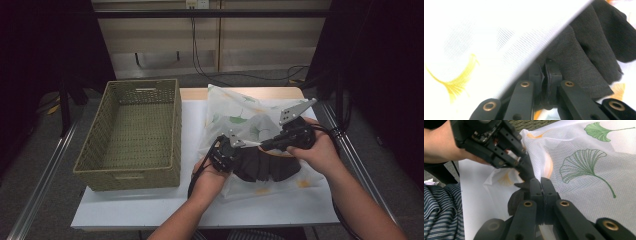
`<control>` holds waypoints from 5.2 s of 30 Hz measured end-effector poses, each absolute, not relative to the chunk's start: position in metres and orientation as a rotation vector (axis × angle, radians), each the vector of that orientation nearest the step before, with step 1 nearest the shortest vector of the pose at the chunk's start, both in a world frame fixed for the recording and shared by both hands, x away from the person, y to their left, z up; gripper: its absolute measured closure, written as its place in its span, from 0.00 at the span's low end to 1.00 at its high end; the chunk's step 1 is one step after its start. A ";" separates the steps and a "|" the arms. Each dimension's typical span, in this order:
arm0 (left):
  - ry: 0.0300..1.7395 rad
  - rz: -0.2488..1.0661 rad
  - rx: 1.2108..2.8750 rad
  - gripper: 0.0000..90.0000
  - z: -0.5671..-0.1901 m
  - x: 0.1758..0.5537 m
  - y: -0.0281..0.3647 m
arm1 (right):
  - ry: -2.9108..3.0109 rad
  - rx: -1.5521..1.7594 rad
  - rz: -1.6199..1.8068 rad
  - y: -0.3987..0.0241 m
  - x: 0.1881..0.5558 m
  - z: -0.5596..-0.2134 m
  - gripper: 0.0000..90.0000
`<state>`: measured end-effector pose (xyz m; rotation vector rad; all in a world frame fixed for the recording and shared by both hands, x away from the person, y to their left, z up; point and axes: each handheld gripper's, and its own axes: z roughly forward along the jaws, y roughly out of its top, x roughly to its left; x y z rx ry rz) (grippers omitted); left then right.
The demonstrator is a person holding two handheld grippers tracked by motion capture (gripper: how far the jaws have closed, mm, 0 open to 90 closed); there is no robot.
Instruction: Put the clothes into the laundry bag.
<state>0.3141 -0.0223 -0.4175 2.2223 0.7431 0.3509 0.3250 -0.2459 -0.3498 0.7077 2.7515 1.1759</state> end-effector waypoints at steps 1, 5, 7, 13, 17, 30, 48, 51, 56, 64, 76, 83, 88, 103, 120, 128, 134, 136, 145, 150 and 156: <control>0.740 0.359 2.210 0.96 -0.417 0.316 -0.022 | 2.751 0.698 1.176 -0.246 0.325 -0.350 1.00; 0.747 0.380 2.188 0.96 -0.416 0.321 -0.023 | 2.746 0.692 1.167 -0.246 0.323 -0.348 1.00; 0.769 0.403 2.180 0.96 -0.415 0.324 -0.023 | 2.749 0.691 1.172 -0.246 0.323 -0.348 1.00; 0.804 0.438 2.126 0.96 -0.417 0.335 -0.019 | 2.759 0.690 1.177 -0.247 0.322 -0.348 1.00; 0.850 0.448 2.121 0.96 -0.421 0.343 -0.016 | 2.758 0.691 1.176 -0.247 0.322 -0.349 1.00; 0.806 0.306 2.107 0.71 -0.419 0.329 -0.007 | 2.759 0.699 1.177 -0.249 0.323 -0.350 1.00; 0.624 0.182 2.170 0.59 -0.404 0.283 0.003 | 2.722 0.738 1.137 -0.254 0.320 -0.353 0.88; 0.602 0.195 2.197 0.57 -0.403 0.279 0.009 | 2.691 0.759 1.146 -0.259 0.315 -0.353 0.79; 0.625 0.208 2.203 0.54 -0.402 0.273 0.022 | 2.638 0.776 1.129 -0.270 0.305 -0.349 0.75; 0.608 0.205 2.198 0.52 -0.395 0.261 0.037 | 2.568 0.850 1.084 -0.301 0.287 -0.350 0.74; 0.614 0.194 2.223 0.45 -0.395 0.261 0.046 | 2.535 1.036 0.969 -0.350 0.277 -0.376 0.72; 0.623 0.203 2.228 0.43 -0.398 0.266 0.050 | 2.520 1.124 0.912 -0.366 0.280 -0.392 0.71; 0.625 0.207 2.250 0.42 -0.400 0.268 0.053 | 2.507 1.157 0.880 -0.373 0.280 -0.401 0.69; 0.649 0.204 2.245 0.40 -0.408 0.273 0.054 | 2.532 1.250 0.814 -0.382 0.290 -0.428 0.61; 0.650 0.209 2.246 0.39 -0.409 0.273 0.054 | 2.678 1.204 0.754 -0.374 0.284 -0.430 0.97; 0.637 0.206 2.236 0.39 -0.407 0.271 0.054 | 2.710 1.152 0.738 -0.375 0.262 -0.410 0.98; 0.626 0.210 2.245 0.39 -0.404 0.269 0.054 | 2.734 1.179 0.718 -0.383 0.244 -0.404 0.98; 0.632 0.215 2.250 0.39 -0.404 0.269 0.053 | 2.739 1.187 0.712 -0.386 0.239 -0.404 0.98; 0.619 0.205 2.246 0.39 -0.404 0.268 0.052 | 2.709 1.269 0.700 -0.407 0.230 -0.412 0.98; 0.608 0.209 2.232 0.39 -0.402 0.266 0.050 | 2.704 1.269 0.675 -0.405 0.231 -0.413 0.94; 0.583 0.211 2.229 0.39 -0.400 0.264 0.047 | 2.615 1.240 0.703 -0.403 0.228 -0.406 0.74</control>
